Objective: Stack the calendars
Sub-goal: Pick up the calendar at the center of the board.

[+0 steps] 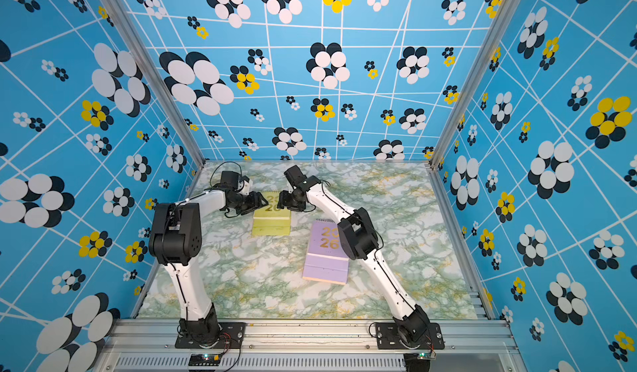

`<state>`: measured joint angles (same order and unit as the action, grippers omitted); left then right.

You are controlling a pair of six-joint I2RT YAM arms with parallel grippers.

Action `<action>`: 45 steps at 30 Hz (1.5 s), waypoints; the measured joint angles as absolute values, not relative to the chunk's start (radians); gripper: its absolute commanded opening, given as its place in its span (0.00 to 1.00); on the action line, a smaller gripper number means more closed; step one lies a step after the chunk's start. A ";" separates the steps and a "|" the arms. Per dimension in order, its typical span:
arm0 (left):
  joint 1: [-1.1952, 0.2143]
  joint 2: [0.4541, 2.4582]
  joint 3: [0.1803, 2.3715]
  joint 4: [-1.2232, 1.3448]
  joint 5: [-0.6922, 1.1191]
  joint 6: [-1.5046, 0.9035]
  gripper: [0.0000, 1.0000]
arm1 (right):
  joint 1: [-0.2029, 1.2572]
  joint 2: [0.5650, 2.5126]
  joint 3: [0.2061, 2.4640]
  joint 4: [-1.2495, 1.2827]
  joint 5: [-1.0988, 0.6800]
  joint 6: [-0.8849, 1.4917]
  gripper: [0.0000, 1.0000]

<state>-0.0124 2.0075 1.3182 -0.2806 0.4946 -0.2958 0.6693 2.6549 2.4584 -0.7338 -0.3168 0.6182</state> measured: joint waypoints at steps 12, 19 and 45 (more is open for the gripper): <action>-0.012 1.871 1.265 -0.181 0.622 -0.307 0.58 | 0.641 2.655 2.460 -0.730 -0.354 0.618 0.60; -0.012 1.871 1.263 -0.172 0.622 -0.308 0.50 | 0.634 2.655 2.460 -0.730 -0.375 0.617 0.59; -0.026 1.874 1.263 -0.213 0.665 -0.308 0.00 | 0.632 2.654 2.455 -0.667 -0.484 0.579 0.58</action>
